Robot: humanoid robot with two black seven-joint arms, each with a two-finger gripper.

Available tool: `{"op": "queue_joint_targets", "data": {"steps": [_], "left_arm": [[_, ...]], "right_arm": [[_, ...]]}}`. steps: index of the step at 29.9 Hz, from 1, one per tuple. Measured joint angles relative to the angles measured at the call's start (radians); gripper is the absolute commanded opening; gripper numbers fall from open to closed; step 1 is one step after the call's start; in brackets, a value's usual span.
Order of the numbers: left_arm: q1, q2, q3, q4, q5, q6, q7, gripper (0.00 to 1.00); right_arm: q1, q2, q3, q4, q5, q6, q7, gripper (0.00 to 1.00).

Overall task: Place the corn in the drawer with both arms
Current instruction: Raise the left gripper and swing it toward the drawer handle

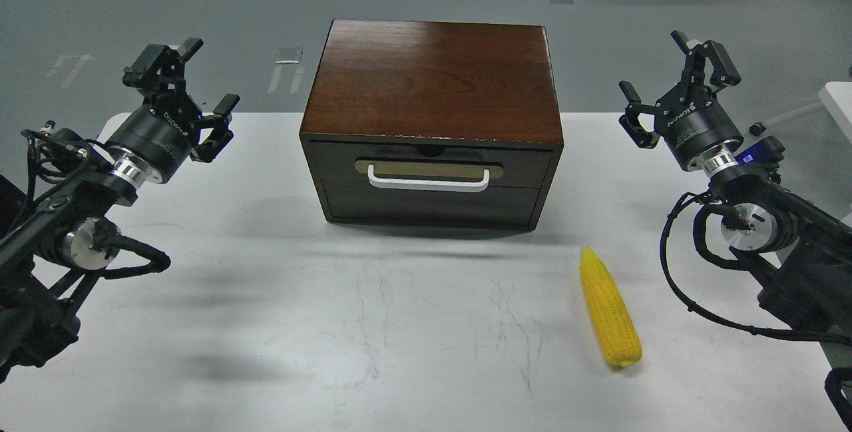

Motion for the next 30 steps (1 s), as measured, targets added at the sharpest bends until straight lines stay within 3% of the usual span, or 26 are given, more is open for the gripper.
{"op": "queue_joint_targets", "data": {"steps": [13, 20, 25, 30], "left_arm": [[0.017, 0.025, 0.003, -0.008, -0.008, -0.007, 0.0, 0.98], [0.015, 0.061, 0.011, -0.016, 0.008, -0.099, -0.005, 0.98], [0.015, 0.083, 0.013, -0.066, 0.038, -0.105, -0.008, 0.98], [-0.005, 0.144, 0.01, -0.16, 0.171, -0.107, -0.056, 0.98]], "right_arm": [[-0.002, -0.022, -0.002, 0.003, 0.0, 0.012, 0.0, 1.0], [-0.002, -0.037, -0.005, 0.003, -0.001, 0.011, 0.0, 1.0], [-0.002, -0.057, -0.006, 0.005, 0.0, 0.011, 0.0, 1.0], [-0.003, -0.075, -0.007, 0.007, 0.0, 0.011, 0.0, 1.0]]}}
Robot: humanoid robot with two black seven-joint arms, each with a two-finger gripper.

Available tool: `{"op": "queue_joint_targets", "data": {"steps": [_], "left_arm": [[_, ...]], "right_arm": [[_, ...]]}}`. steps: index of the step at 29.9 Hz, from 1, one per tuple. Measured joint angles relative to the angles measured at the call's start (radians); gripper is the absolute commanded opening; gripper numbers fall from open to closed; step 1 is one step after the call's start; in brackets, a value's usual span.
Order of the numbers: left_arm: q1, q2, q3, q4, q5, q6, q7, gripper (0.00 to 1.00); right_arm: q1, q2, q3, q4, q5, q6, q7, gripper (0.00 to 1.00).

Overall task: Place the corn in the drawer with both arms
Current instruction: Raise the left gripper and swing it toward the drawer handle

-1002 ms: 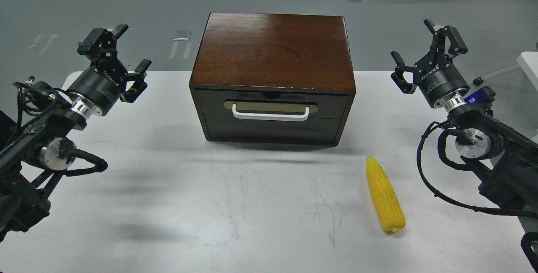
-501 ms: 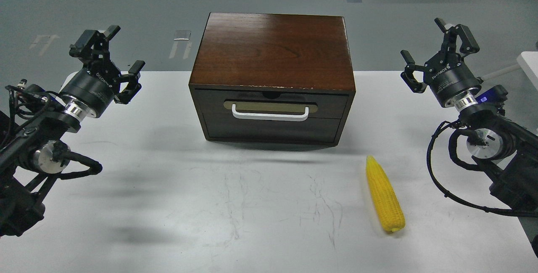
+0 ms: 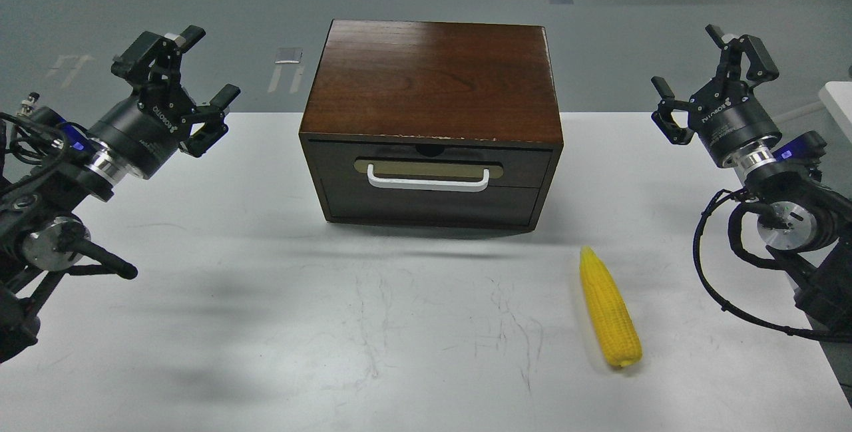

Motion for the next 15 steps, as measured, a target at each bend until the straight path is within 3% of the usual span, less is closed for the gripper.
{"op": "queue_joint_targets", "data": {"steps": [5, 9, 12, 15], "left_arm": [[-0.069, 0.048, 0.004, -0.078, 0.263, -0.012, -0.05, 0.98], [-0.156, 0.107, 0.038, -0.155, 0.488, -0.074, -0.082, 0.98], [-0.286, 0.173, 0.129, -0.219, 0.679, -0.103, -0.119, 0.98], [-0.436, 0.196, 0.267, -0.247, 0.824, -0.107, -0.129, 0.98]], "right_arm": [[-0.001, -0.009, 0.0, 0.0, 0.0, 0.0, 0.0, 1.0], [-0.001, -0.011, -0.003, -0.002, 0.0, 0.0, 0.0, 1.0], [-0.001, -0.02, -0.004, -0.002, 0.0, 0.0, 0.0, 1.0], [-0.001, -0.026, -0.004, -0.002, 0.0, 0.0, 0.0, 1.0]]}}
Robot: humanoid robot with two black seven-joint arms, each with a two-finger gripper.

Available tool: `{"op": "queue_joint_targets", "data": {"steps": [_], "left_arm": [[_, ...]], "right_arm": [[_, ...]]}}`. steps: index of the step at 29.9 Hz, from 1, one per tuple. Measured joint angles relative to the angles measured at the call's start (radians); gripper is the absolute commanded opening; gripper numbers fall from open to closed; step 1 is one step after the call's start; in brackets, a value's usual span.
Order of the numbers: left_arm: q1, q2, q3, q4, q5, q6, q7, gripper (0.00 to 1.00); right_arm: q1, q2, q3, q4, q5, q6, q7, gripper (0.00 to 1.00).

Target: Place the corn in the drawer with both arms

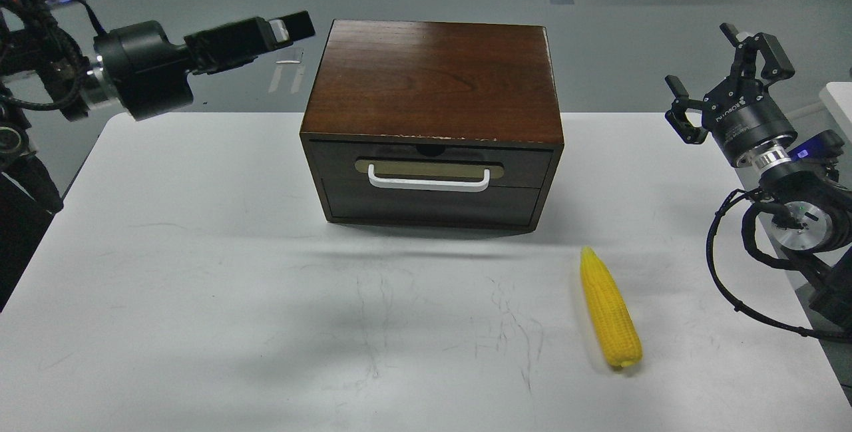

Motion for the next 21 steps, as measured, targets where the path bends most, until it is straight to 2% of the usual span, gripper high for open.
{"op": "queue_joint_targets", "data": {"steps": [5, 10, 16, 21], "left_arm": [[-0.358, -0.035, 0.384, -0.021, 0.178, -0.001, -0.002, 0.97], [-0.603, -0.149, 0.636, -0.015, 0.329, -0.001, -0.002, 0.97], [-0.67, -0.269, 0.759, 0.005, 0.517, -0.001, -0.002, 0.97], [-0.685, -0.364, 0.813, 0.077, 0.617, 0.0, -0.001, 0.97]], "right_arm": [[-0.001, -0.01, 0.001, 0.0, 0.0, 0.0, 0.0, 1.0], [-0.003, -0.019, 0.003, 0.0, 0.0, 0.0, 0.0, 1.0], [-0.004, -0.031, 0.006, 0.0, 0.0, 0.0, 0.0, 1.0], [-0.005, -0.032, 0.007, 0.0, 0.0, 0.0, 0.0, 1.0]]}}
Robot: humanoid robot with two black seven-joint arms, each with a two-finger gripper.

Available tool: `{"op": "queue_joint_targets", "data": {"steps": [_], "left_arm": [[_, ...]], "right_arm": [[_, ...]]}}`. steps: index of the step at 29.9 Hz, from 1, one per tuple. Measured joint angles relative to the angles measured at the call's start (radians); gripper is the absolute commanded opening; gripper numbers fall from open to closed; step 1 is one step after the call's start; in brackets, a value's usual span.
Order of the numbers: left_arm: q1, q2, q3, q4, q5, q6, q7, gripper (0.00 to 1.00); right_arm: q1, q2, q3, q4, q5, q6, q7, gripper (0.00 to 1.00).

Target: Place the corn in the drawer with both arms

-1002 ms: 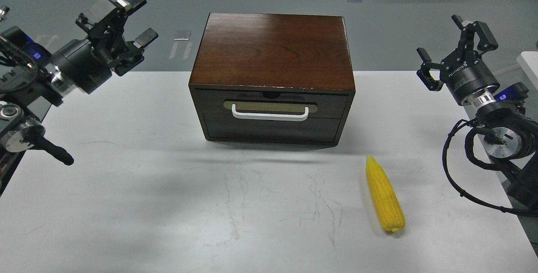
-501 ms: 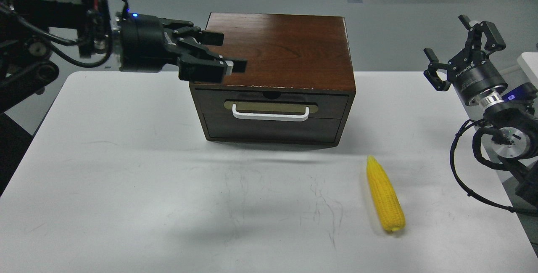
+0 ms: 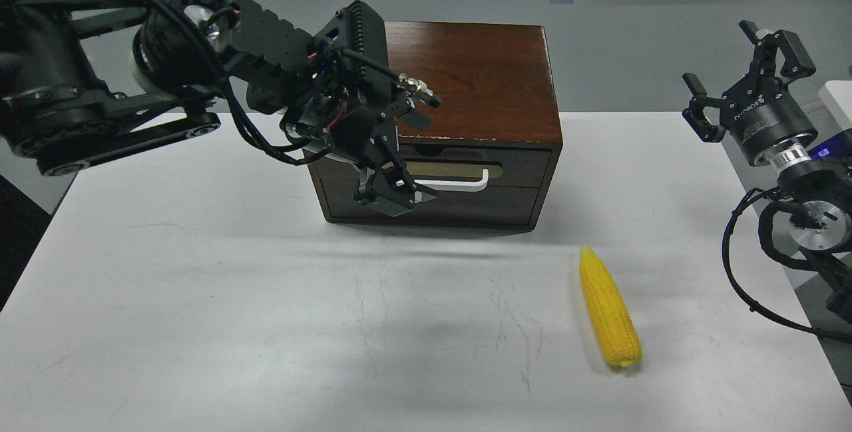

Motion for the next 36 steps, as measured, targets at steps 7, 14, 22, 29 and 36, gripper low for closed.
{"op": "queue_joint_targets", "data": {"steps": [7, 14, 22, 29, 36], "left_arm": [[0.004, -0.09, 0.036, 0.091, 0.09, 0.0, 0.0, 0.97], [0.013, -0.098, 0.065, 0.05, 0.101, 0.0, 0.0, 0.97], [0.017, -0.127, 0.072, 0.039, 0.102, 0.0, 0.0, 0.97], [0.031, -0.15, 0.075, 0.054, 0.102, 0.0, 0.0, 0.97], [0.04, -0.176, 0.075, 0.088, 0.102, 0.0, 0.0, 0.97]], "right_arm": [[-0.003, 0.0, 0.002, -0.001, 0.0, 0.0, 0.0, 1.0], [-0.004, -0.007, 0.002, -0.002, 0.0, 0.0, 0.0, 1.0], [-0.006, -0.007, 0.002, -0.003, 0.0, 0.0, 0.0, 1.0], [-0.007, -0.007, 0.002, -0.003, 0.0, 0.0, 0.0, 1.0], [-0.012, -0.007, 0.002, -0.002, 0.0, -0.001, 0.0, 1.0]]}}
